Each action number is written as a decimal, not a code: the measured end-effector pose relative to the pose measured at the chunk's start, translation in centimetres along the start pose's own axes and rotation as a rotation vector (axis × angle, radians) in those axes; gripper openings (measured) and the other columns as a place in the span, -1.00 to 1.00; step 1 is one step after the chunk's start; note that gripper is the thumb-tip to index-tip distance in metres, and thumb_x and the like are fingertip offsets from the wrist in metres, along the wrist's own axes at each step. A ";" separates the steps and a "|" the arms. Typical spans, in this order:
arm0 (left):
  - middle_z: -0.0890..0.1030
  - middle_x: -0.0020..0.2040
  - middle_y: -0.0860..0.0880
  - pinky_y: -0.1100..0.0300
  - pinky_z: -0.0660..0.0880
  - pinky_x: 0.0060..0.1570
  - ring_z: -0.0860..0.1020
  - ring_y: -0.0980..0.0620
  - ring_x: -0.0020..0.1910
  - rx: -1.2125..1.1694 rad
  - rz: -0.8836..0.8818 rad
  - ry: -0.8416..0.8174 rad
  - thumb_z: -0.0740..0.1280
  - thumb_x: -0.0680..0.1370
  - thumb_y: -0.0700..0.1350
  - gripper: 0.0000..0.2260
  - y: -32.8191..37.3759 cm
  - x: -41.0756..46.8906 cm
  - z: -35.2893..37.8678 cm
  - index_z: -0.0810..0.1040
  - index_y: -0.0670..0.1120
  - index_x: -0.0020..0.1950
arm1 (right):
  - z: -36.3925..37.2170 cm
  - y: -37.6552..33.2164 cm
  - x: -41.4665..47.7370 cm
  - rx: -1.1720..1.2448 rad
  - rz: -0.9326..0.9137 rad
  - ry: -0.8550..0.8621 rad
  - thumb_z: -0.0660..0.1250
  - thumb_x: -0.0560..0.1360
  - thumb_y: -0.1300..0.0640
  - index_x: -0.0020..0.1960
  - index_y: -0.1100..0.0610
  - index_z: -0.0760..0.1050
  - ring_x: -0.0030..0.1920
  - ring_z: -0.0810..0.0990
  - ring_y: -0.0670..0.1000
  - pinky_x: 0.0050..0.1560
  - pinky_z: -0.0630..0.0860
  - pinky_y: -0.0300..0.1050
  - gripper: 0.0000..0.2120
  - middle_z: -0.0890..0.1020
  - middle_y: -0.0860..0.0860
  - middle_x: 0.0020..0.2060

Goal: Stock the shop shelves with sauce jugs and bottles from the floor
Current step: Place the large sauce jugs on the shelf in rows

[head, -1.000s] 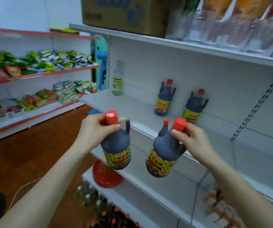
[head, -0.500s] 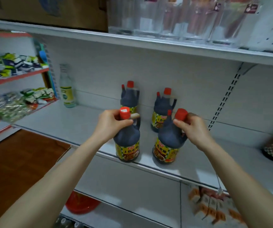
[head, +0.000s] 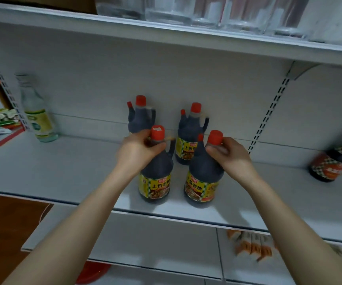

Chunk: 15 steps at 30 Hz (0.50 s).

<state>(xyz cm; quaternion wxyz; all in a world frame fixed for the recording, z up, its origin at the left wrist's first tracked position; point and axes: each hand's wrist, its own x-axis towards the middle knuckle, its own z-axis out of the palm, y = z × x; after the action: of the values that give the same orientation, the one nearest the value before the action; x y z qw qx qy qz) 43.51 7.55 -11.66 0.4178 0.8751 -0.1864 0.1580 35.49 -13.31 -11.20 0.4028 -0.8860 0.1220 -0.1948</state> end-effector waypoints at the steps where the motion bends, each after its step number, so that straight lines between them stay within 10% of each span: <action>1: 0.61 -0.18 -0.09 0.18 0.36 -0.26 0.57 -0.13 -0.13 0.005 0.019 0.027 0.44 0.41 0.03 -0.75 -0.3 -0.1 0.2 0.56 -0.10 -0.05 | 0.3 0.3 -0.5 0.063 0.003 0.043 0.36 0.47 0.04 0.15 0.13 0.45 -0.01 0.52 -0.05 -0.17 0.41 -0.33 -0.69 0.55 -0.08 -0.09; 9: 0.38 0.02 0.32 0.48 0.34 -0.10 0.42 0.37 -0.01 -0.451 -0.137 -0.067 0.57 0.24 0.04 -0.31 -3.8 -5.2 2.3 0.21 0.15 0.19 | 5.2 4.2 -6.1 0.342 0.049 0.170 0.54 0.27 0.18 0.08 -0.13 0.33 0.00 0.48 -0.38 -0.05 0.40 -0.50 -0.46 0.45 -0.28 0.01; 15: 0.38 0.16 0.14 0.33 0.38 -0.03 0.40 0.15 0.12 -0.418 -0.225 -0.114 0.58 0.27 -0.14 -0.14 -4.5 -6.3 4.3 0.16 -0.06 0.44 | 6.1 6.3 -5.6 0.354 0.048 0.210 0.56 0.23 0.15 0.07 -0.16 0.34 -0.01 0.52 -0.28 -0.01 0.50 -0.26 -0.43 0.48 -0.31 -0.02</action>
<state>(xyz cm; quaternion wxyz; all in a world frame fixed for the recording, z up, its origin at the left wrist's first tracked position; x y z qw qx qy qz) 40.53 8.05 -19.99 0.5936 0.7923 -0.1397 0.0186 32.84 -11.22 -21.02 0.5418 -0.7729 0.1485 -0.2949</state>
